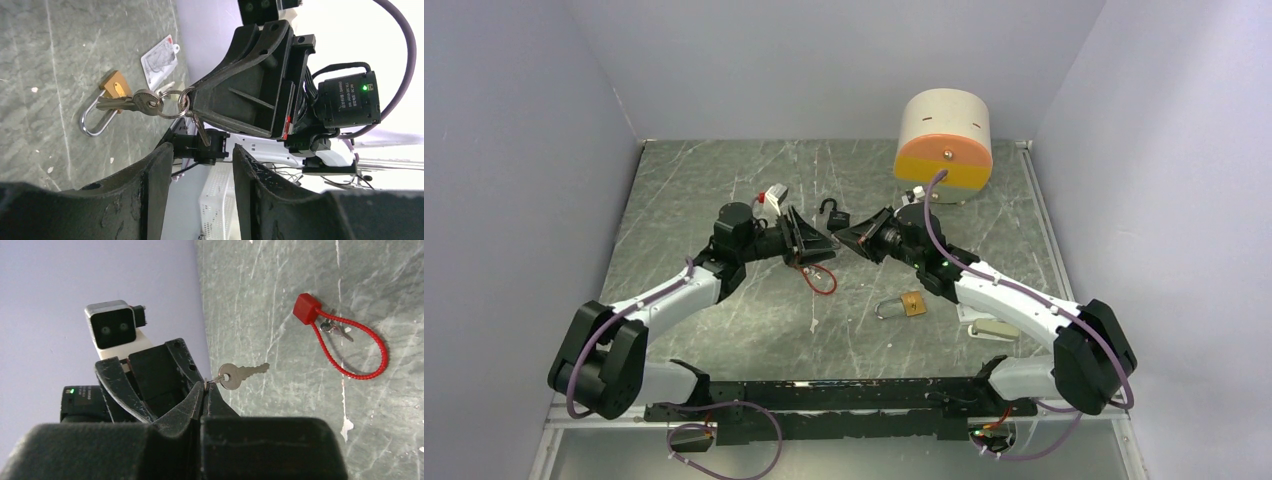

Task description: Unlock with the key

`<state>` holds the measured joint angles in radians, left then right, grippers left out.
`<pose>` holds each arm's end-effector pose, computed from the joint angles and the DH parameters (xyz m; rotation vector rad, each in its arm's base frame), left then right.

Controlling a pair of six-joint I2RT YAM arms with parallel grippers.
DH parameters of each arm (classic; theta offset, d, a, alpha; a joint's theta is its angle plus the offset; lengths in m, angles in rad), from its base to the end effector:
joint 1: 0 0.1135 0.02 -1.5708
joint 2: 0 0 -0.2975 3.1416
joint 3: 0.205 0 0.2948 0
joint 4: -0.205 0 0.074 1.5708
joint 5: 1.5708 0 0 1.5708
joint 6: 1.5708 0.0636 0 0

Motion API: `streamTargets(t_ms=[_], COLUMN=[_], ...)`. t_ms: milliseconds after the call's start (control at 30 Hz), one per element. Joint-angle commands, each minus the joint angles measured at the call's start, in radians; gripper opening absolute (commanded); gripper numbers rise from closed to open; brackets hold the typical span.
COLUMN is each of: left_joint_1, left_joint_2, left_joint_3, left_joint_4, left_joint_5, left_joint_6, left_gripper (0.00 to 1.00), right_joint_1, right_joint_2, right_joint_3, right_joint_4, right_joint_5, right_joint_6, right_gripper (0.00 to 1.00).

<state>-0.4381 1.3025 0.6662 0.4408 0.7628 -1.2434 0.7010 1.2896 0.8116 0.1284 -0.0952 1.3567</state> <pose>0.2771 -0.1784 0.2538 -0.1801 2.1279 -1.7839 0.2638 0.2306 0.2728 0.6432 2.1203 1.3820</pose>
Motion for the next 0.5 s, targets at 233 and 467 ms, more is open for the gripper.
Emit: streamTargets(t_ms=[233,467], left_joint_1=[-0.016,-0.017], left_joint_2=[0.046,0.082], left_joint_3=[0.006,0.018], left_joint_4=[0.204,0.269], left_joint_5=[0.038,0.039], left_joint_6=[-0.075,-0.103], left_gripper=[0.40,0.27], right_joint_1=[0.004,0.004], right_joint_2=[0.012,0.006], right_joint_3=[0.046,0.032], right_joint_4=[0.128,0.145], right_joint_5=[-0.012,-0.034], right_joint_6=[0.072,0.084], right_gripper=[0.00,0.00])
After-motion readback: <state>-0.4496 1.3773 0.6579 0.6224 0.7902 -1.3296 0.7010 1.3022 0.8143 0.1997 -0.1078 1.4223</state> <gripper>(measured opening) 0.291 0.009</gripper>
